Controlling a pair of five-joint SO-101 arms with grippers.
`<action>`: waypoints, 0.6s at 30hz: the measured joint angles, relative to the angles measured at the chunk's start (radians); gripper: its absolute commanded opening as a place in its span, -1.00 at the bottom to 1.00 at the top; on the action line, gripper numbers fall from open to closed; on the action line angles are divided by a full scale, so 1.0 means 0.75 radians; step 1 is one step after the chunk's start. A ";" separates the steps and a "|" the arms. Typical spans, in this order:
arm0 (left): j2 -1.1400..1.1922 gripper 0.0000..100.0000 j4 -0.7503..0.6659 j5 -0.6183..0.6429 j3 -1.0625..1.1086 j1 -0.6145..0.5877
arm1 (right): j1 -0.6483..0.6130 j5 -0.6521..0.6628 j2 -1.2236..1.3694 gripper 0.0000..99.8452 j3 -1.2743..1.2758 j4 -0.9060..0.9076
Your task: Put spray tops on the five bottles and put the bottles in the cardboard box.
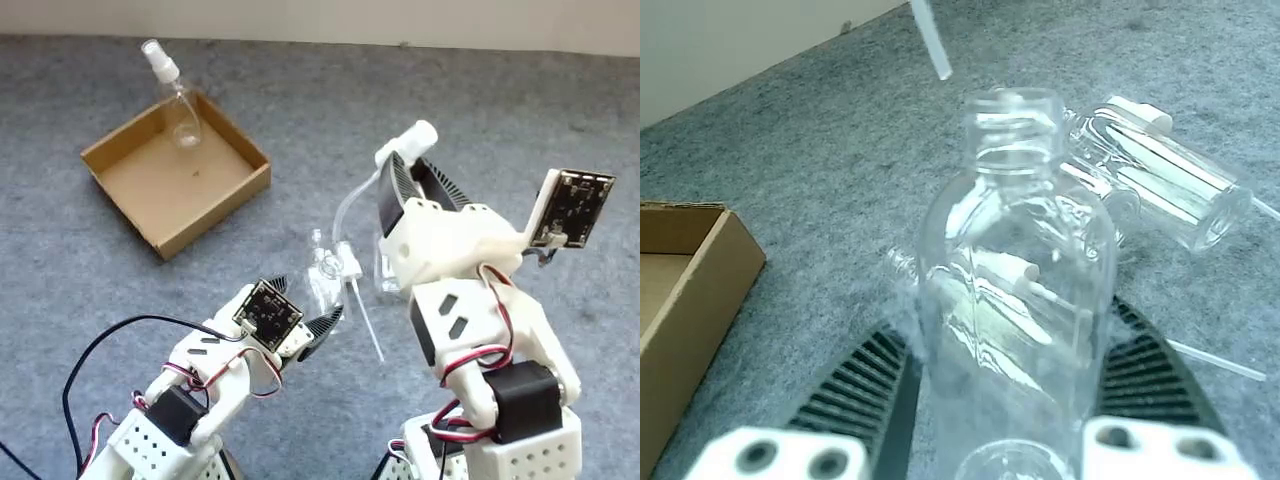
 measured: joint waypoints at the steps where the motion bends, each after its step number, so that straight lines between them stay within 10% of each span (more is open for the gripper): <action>1: 0.000 -0.83 0.000 0.000 0.000 0.000 | 0.000 0.000 0.000 -0.92 -0.018 0.014; 18: 0.000 -0.83 0.000 0.000 0.002 0.000 | 0.000 0.000 -0.002 -0.92 -0.135 0.131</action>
